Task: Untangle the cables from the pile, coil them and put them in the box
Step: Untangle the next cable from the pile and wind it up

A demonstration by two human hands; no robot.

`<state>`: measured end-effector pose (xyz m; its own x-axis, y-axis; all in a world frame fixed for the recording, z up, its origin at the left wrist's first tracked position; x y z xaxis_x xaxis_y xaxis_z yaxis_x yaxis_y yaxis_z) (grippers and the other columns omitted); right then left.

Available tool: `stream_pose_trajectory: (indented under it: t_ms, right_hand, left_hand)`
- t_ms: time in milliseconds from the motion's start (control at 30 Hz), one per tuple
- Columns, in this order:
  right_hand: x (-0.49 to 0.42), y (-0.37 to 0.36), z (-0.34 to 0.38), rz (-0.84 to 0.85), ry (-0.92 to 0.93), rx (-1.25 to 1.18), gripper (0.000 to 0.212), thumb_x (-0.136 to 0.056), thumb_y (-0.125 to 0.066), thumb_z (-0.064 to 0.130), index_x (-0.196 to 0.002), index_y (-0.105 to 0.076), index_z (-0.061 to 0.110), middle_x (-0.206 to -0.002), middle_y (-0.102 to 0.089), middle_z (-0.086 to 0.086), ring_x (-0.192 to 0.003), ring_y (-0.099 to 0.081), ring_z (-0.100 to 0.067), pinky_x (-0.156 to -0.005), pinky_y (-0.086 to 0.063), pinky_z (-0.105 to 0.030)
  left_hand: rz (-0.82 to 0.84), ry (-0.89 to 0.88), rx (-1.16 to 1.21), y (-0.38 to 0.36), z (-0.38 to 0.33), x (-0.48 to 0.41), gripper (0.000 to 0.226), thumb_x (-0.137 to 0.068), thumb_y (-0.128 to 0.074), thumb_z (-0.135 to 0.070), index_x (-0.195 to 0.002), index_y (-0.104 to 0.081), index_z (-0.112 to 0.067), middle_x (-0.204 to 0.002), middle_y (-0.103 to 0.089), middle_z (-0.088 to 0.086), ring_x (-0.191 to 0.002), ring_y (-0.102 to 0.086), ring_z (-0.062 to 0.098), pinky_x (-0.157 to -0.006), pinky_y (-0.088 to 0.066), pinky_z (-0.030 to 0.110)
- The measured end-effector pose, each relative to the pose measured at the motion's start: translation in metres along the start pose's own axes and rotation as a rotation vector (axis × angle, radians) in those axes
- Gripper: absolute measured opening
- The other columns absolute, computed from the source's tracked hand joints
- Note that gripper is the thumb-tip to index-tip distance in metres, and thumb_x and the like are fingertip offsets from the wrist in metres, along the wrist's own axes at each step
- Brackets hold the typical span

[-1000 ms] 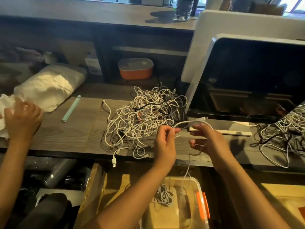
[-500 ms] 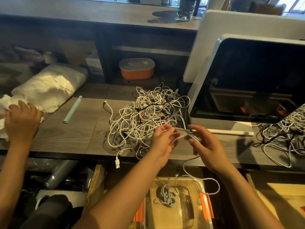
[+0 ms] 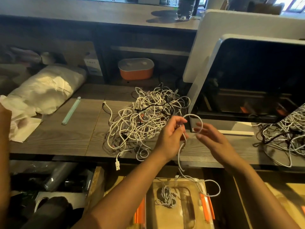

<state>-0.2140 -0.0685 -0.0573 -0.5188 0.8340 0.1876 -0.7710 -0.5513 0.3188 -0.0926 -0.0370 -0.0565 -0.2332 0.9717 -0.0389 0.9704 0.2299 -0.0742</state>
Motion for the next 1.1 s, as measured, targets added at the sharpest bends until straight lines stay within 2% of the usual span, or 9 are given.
stream_pose_trajectory:
  t_ms: [133, 300, 433, 600, 700, 833, 933, 1000, 1100]
  right_hand:
    - [-0.001, 0.009, 0.012, -0.185, 0.088, 0.003, 0.021, -0.097, -0.045, 0.023, -0.092, -0.065, 0.025, -0.094, -0.065, 0.003, -0.094, -0.060, -0.010, -0.083, -0.048, -0.026]
    - [0.004, 0.022, -0.007, -0.338, -0.001, -0.218, 0.027, -0.101, -0.036, 0.024, -0.085, -0.056, 0.014, -0.063, -0.047, 0.000, -0.053, -0.050, -0.007, -0.055, -0.046, -0.024]
    - [0.007, 0.032, -0.008, -0.358, 0.016, -0.139, 0.023, -0.099, -0.042, 0.023, -0.096, -0.064, 0.021, -0.056, -0.042, 0.006, -0.049, -0.037, -0.009, -0.044, -0.031, -0.023]
    - [0.004, 0.040, 0.000, -0.365, 0.052, -0.025, 0.022, -0.098, -0.044, 0.025, -0.097, -0.066, 0.024, -0.053, -0.048, 0.010, -0.047, -0.038, -0.008, -0.042, -0.029, -0.023]
    - [-0.002, 0.048, -0.012, -0.436, 0.003, 0.155, 0.025, -0.099, -0.043, 0.028, -0.106, -0.065, 0.018, -0.069, -0.055, 0.008, -0.062, -0.048, -0.011, -0.053, -0.038, -0.026]
    - [-0.003, 0.027, -0.038, -0.376, -0.126, 0.351, 0.030, -0.101, -0.036, 0.030, -0.100, -0.062, 0.014, -0.080, -0.060, -0.005, -0.071, -0.057, -0.020, -0.064, -0.048, -0.035]
    - [-0.002, -0.020, -0.051, -0.148, -0.182, 0.477, 0.028, -0.101, -0.033, 0.031, -0.096, -0.058, 0.020, -0.084, -0.060, 0.000, -0.072, -0.058, -0.013, -0.063, -0.047, -0.025]
    - [0.000, -0.049, -0.052, -0.018, -0.184, 0.531, 0.027, -0.101, -0.034, 0.032, -0.092, -0.057, 0.022, -0.087, -0.061, 0.000, -0.075, -0.058, -0.009, -0.065, -0.047, -0.022]
    - [0.004, -0.081, -0.043, 0.125, -0.129, 0.569, 0.027, -0.101, -0.035, 0.035, -0.089, -0.056, 0.024, -0.087, -0.063, 0.000, -0.076, -0.059, -0.009, -0.067, -0.048, -0.024]
  left_hand:
    - [0.041, -0.001, 0.006, -0.008, -0.002, 0.002, 0.025, -0.098, -0.039, -0.001, -0.096, -0.049, -0.024, -0.076, -0.053, 0.004, -0.065, -0.060, 0.008, -0.080, -0.051, 0.035]
    - [0.015, 0.140, 0.078, 0.005, 0.010, 0.001, 0.018, -0.097, -0.042, -0.007, -0.102, -0.043, -0.024, -0.071, -0.045, 0.002, -0.044, -0.040, 0.001, -0.048, -0.041, 0.019]
    - [0.298, 0.162, -0.576, 0.001, 0.017, 0.005, 0.014, -0.092, -0.059, -0.024, -0.106, -0.058, -0.021, -0.075, -0.053, -0.006, -0.062, -0.049, 0.006, -0.054, -0.040, 0.020]
    - [0.353, 0.218, -1.071, 0.022, 0.036, 0.011, 0.026, -0.097, -0.047, -0.034, -0.092, -0.066, -0.017, -0.070, -0.053, -0.003, -0.060, -0.046, 0.012, -0.055, -0.035, 0.028]
    - [0.358, 0.326, -0.725, 0.016, 0.042, 0.015, 0.029, -0.101, -0.039, -0.019, -0.123, -0.058, -0.017, -0.094, -0.060, 0.002, -0.077, -0.053, 0.012, -0.068, -0.045, 0.025]
    - [0.120, 0.374, 0.340, 0.002, 0.019, 0.016, 0.038, -0.098, -0.037, -0.002, -0.136, -0.043, -0.003, -0.138, -0.049, 0.011, -0.126, -0.048, 0.017, -0.106, -0.038, 0.025]
    - [0.046, 0.260, 0.468, 0.005, 0.004, 0.003, 0.036, -0.100, -0.031, -0.009, -0.134, -0.045, -0.011, -0.139, -0.050, 0.003, -0.134, -0.039, 0.016, -0.112, -0.028, 0.033]
    - [0.013, 0.194, 0.393, 0.007, -0.001, -0.005, 0.031, -0.102, -0.028, -0.015, -0.122, -0.049, -0.027, -0.115, -0.065, -0.002, -0.122, -0.051, 0.013, -0.103, -0.034, 0.034]
    - [-0.073, 0.104, 0.360, 0.014, -0.012, -0.010, 0.027, -0.104, -0.027, -0.018, -0.114, -0.049, -0.029, -0.070, -0.055, -0.003, -0.058, -0.055, 0.006, -0.058, -0.047, 0.021]
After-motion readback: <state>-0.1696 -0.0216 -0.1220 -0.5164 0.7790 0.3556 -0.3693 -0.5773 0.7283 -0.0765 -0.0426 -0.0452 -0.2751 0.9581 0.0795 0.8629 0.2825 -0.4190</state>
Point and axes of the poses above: each hand's wrist, its own x-axis away from the middle knuckle, its own y-axis out of the back of the hand, z = x × y, the point moved 10 cm from there along -x, towards the middle knuckle
